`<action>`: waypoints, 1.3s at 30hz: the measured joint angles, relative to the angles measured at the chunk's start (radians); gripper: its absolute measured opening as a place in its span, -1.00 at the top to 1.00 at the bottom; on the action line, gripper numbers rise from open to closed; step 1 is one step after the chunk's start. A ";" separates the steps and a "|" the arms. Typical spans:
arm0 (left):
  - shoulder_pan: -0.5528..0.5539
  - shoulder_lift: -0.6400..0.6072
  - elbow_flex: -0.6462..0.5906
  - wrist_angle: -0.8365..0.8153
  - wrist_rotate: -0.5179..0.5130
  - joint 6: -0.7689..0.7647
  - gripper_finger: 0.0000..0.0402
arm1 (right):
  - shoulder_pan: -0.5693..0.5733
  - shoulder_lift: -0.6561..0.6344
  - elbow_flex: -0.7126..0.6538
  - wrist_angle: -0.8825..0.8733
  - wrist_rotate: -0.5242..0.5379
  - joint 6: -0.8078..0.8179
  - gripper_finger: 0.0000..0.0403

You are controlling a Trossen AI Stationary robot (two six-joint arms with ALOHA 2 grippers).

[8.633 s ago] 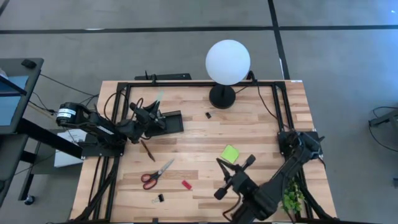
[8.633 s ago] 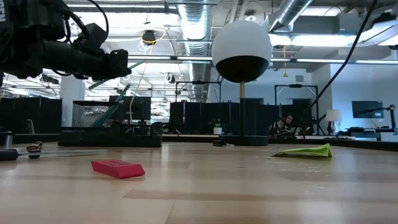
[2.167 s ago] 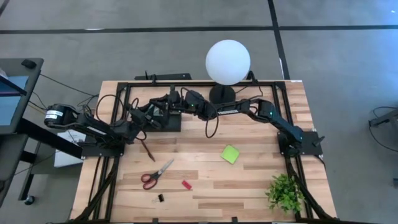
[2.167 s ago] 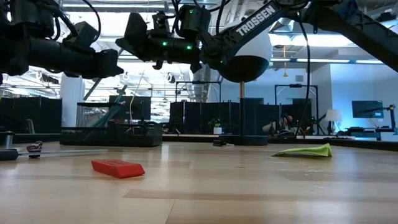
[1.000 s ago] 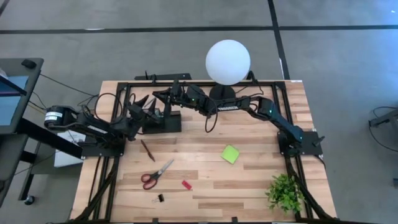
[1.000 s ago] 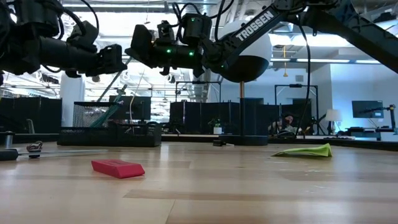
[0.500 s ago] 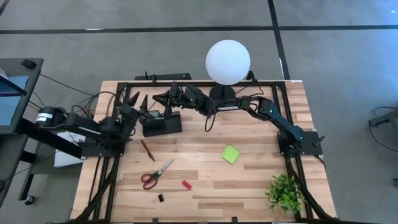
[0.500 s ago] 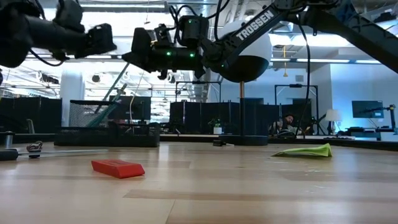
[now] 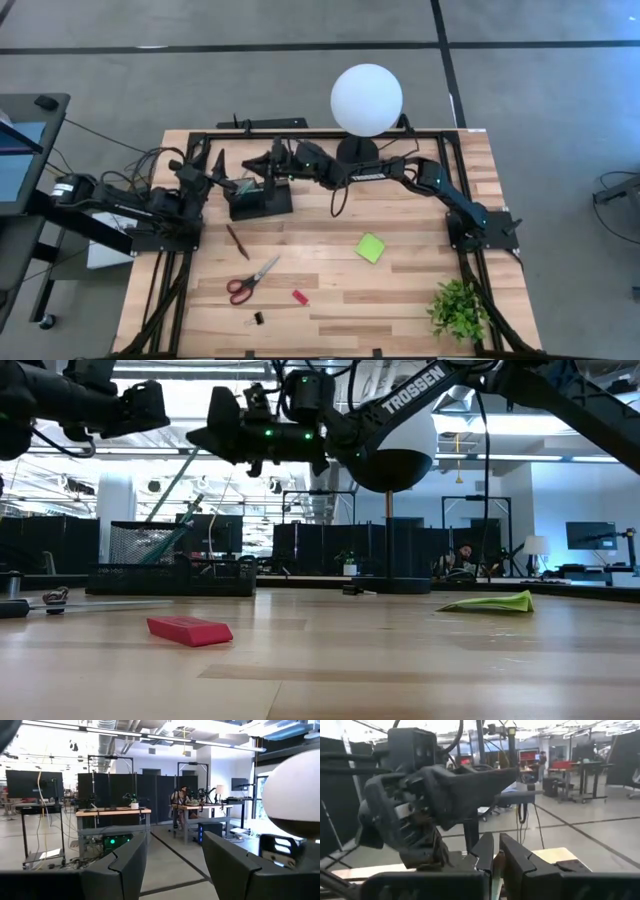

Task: Pick and place office supplies into organizer
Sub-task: Put the blue pencil into the black desk organizer, then put the brown pen into the black desk organizer

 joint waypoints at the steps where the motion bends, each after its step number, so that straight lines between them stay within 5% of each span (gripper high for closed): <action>1: -0.002 -0.007 0.000 0.000 0.000 0.000 0.08 | 0.005 0.000 0.000 -0.009 0.013 -0.006 0.95; 15: -0.003 -0.016 0.000 -0.010 0.005 -0.009 0.08 | 0.008 -0.001 0.000 -0.171 0.017 -0.027 0.68; 25: -0.005 -0.016 0.000 -0.019 -0.002 0.000 0.08 | 0.018 -0.056 0.000 -0.081 0.015 -0.023 0.64; 33: -0.157 -0.017 0.000 -0.052 -0.212 0.016 0.08 | 0.095 -0.360 0.003 -0.865 -0.040 -0.204 0.65; 39: -0.326 -0.014 0.000 -0.314 -0.175 -0.270 0.08 | 0.202 -0.460 -0.103 -0.978 -0.043 -0.200 0.65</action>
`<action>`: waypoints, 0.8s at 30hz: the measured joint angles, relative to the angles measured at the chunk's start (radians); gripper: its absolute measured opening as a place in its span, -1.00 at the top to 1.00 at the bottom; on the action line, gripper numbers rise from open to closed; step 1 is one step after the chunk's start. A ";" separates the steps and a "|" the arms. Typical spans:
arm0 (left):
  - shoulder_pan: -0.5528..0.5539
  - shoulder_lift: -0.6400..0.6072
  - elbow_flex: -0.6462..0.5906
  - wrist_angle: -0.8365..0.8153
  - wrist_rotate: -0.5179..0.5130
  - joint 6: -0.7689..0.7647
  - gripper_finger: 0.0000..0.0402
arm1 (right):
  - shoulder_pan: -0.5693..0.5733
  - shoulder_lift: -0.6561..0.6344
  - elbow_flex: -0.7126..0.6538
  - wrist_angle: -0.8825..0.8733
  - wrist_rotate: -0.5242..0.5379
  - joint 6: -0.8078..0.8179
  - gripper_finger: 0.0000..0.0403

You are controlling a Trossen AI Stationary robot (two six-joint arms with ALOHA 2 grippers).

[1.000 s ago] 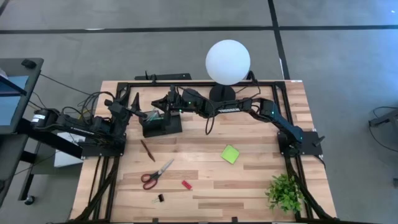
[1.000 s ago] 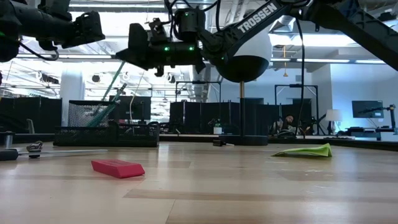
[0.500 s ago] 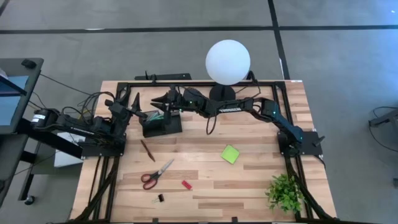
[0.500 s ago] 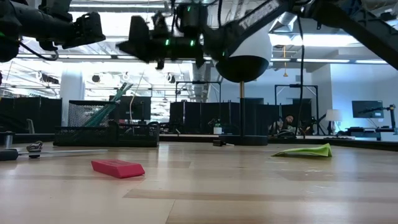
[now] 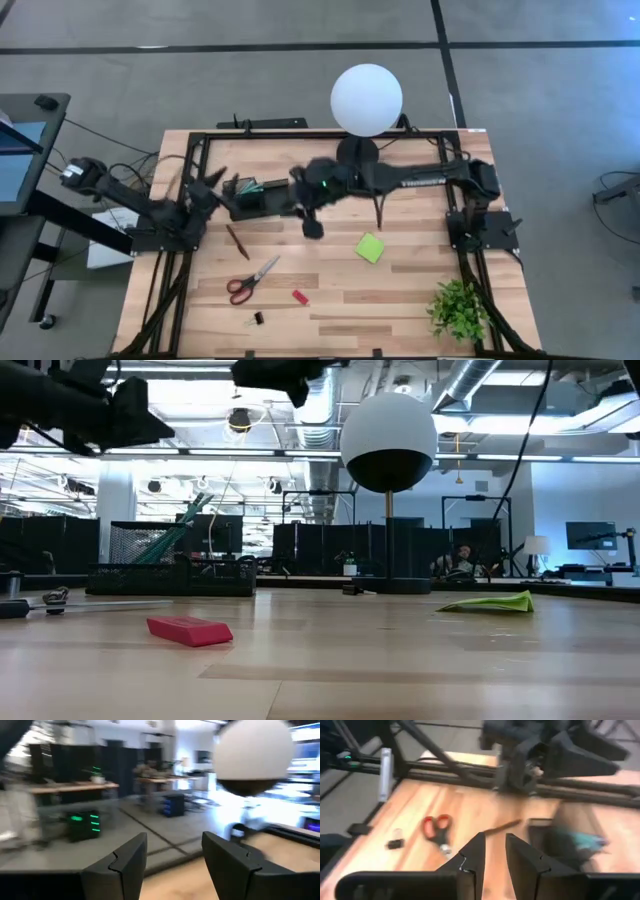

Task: Pick and place office supplies into organizer
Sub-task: Put the brown pen into the black desk organizer

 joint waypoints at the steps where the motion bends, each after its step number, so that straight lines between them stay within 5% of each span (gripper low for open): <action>1: -0.021 0.000 0.000 -0.068 -0.001 -0.081 0.08 | 0.018 -0.003 -0.029 0.030 0.000 0.017 0.65; 5: -0.096 0.000 0.000 -0.372 -0.012 -0.399 0.08 | 0.088 0.003 -0.199 0.264 0.025 0.068 0.65; 10: -0.166 0.000 0.000 -0.545 -0.012 -0.581 0.08 | 0.154 0.067 -0.371 0.581 0.062 0.078 0.65; 18: -0.257 -0.002 0.000 -0.537 -0.012 -0.784 0.08 | 0.179 0.263 -0.334 0.825 0.064 0.091 0.65; 24: -0.266 0.000 0.000 -0.571 -0.011 -0.825 0.08 | 0.145 0.459 -0.134 0.833 0.106 0.213 0.65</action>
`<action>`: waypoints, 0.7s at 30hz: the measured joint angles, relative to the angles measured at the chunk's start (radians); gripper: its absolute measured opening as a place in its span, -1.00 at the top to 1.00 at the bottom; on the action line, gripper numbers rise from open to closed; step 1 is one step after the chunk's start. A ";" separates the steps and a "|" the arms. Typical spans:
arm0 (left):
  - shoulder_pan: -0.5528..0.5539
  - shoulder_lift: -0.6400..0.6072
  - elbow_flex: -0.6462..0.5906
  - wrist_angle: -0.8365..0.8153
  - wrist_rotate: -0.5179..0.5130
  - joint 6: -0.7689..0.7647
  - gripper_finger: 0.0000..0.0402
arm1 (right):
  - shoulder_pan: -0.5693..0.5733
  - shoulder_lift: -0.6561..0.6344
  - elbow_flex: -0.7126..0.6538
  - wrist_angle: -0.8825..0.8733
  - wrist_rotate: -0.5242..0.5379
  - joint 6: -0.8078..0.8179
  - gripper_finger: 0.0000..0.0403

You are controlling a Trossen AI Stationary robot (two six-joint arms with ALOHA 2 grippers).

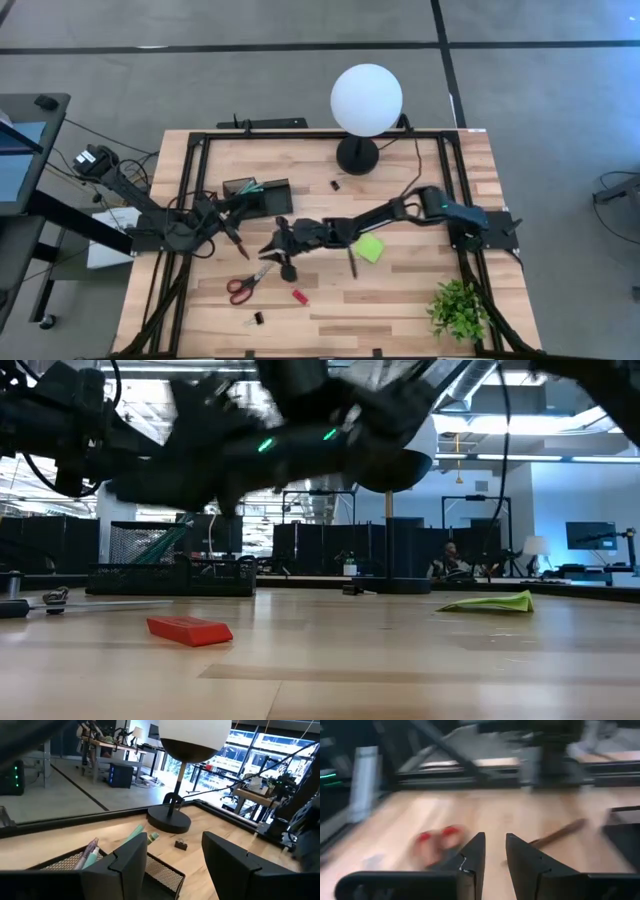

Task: Pick and place office supplies into organizer
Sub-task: Put the brown pen into the black desk organizer

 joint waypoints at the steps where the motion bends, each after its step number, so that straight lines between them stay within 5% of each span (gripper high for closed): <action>1: 0.000 0.000 0.000 0.000 0.000 -0.002 0.08 | -0.003 0.037 0.040 0.003 0.033 -0.005 0.65; 5: 0.000 0.000 0.000 -0.002 0.002 -0.002 0.08 | -0.004 0.149 0.195 -0.022 0.137 -0.097 0.64; 14: 0.000 0.000 0.000 -0.038 0.012 -0.002 0.08 | -0.024 0.279 0.528 -0.412 0.229 -0.118 0.34; 21: 0.000 -0.001 0.000 -0.031 0.023 0.023 0.08 | -0.031 0.282 0.552 -0.372 0.274 0.018 0.06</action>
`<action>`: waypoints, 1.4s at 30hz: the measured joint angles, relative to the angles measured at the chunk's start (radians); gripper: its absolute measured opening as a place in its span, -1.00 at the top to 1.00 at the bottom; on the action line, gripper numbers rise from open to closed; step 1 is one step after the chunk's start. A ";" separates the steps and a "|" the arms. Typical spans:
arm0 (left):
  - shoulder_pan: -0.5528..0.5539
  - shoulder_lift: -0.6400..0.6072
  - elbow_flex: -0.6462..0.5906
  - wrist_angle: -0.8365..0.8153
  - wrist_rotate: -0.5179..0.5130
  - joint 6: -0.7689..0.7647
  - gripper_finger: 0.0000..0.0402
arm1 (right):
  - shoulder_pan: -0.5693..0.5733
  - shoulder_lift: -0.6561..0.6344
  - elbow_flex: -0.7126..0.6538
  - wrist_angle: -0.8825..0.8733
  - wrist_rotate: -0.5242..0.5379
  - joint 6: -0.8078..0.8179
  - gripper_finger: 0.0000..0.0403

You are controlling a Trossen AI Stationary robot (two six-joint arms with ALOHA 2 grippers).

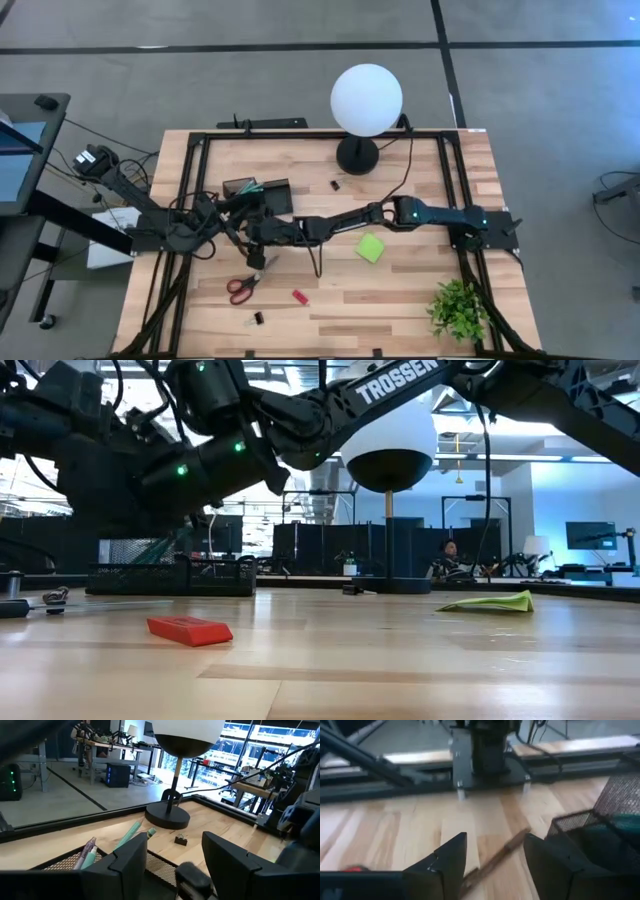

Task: Pick and place office supplies into organizer
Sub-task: Put the brown pen into the black desk organizer

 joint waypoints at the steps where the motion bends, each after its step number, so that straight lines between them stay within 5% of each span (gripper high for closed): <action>1: 0.000 0.000 0.000 0.002 0.000 0.002 0.08 | 0.003 0.000 0.000 0.008 0.011 0.002 0.03; 12: 0.000 0.000 0.000 0.135 -0.003 0.127 0.08 | 0.042 0.047 0.000 0.065 0.062 -0.012 0.07; 30: 0.000 0.000 0.000 0.132 0.012 0.122 0.08 | 0.106 0.064 0.009 0.105 0.152 -0.083 0.06; 37: -0.001 0.000 0.000 0.128 0.060 0.134 0.08 | 0.102 0.045 0.009 0.003 0.152 -0.085 0.14; 42: -0.052 0.000 0.000 0.087 0.064 0.095 0.08 | 0.103 -0.099 0.009 -0.317 0.152 -0.084 0.20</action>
